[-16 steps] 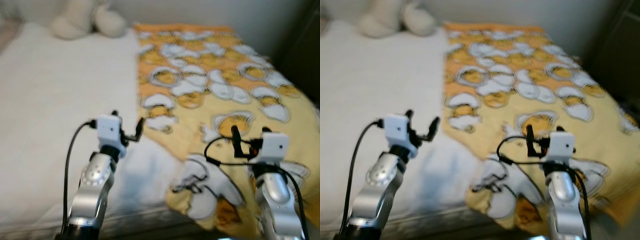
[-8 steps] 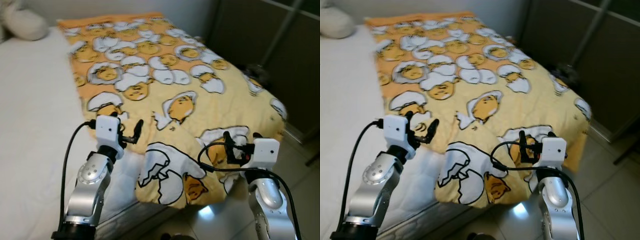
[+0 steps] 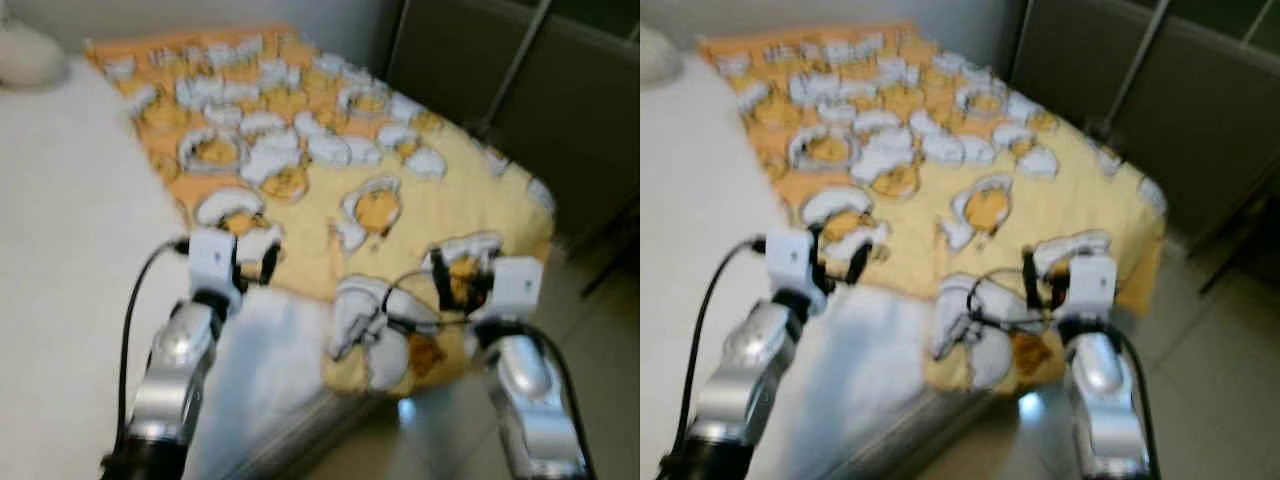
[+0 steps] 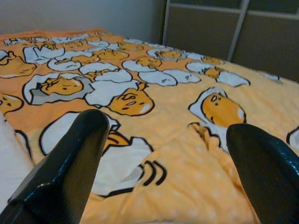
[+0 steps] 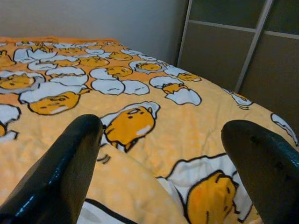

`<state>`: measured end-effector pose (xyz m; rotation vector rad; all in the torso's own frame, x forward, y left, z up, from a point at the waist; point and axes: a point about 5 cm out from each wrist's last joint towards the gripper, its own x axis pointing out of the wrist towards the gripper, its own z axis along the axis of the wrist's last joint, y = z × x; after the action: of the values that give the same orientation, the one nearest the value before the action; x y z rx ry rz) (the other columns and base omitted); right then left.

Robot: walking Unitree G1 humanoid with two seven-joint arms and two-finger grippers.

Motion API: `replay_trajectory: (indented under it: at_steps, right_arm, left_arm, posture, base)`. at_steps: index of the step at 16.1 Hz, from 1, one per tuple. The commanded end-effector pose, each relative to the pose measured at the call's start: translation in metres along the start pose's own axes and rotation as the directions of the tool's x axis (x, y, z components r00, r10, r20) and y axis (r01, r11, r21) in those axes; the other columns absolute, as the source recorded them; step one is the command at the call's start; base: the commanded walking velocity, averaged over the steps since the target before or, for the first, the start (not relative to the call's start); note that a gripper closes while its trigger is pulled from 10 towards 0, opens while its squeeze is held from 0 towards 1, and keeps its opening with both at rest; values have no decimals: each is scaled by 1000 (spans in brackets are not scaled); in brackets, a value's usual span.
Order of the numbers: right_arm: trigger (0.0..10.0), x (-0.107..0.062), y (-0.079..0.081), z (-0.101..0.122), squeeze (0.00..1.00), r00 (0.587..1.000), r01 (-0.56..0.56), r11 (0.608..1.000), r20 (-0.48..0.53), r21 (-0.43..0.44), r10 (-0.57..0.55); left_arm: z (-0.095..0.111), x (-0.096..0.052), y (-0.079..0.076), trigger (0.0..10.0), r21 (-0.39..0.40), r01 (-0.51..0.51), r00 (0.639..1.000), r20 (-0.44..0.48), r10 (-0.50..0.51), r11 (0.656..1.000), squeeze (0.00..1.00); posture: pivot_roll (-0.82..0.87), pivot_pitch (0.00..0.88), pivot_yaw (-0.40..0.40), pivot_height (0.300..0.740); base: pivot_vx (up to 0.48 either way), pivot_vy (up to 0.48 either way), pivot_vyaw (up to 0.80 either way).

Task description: Clean up the room

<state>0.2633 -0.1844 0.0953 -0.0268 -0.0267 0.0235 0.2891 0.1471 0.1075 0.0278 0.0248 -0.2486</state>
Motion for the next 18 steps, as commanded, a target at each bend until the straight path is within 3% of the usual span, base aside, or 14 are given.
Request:
replay_trajectory:
  at_steps: [1,8,11,13,16,18]
  right_arm:
    - [10000,-4,-8,-8,0,998,34,999,-44,5,-34]
    - [10000,-26,10,-24,0,997,22,999,-78,39,-19]
    - [10000,-39,6,-33,0,994,35,999,-100,-3,-35]
    - [10000,-39,5,-34,0,993,59,998,-106,13,-58]
    - [10000,-39,17,-34,0,994,53,998,-95,37,-49]
    - [10000,-39,22,-30,0,995,49,998,-85,50,-45]
  left_arm:
    - [1,2,-5,10000,1,20,1000,8,-20,1000,0]
    - [0,10,3,10000,25,29,998,-51,-28,999,0]
    - [-8,25,10,10000,75,55,989,-140,-44,996,0]
    - [-2,34,12,10000,71,37,992,-125,-28,997,0]
    - [-1,35,10,10000,82,29,993,-117,-19,996,0]
    - [-13,36,13,10000,104,4,982,-186,15,995,0]
  posture:
    - [-25,0,-36,740]
    - [-8,3,4,740]
    - [-24,12,37,740]
    - [-31,20,55,740]
    - [-11,26,63,740]
    - [-10,57,63,740]
  base:
    - [0,0,-681]
    - [0,0,-681]
    - [0,0,-596]
    - [0,0,0]
    - [0,0,0]
    - [0,0,0]
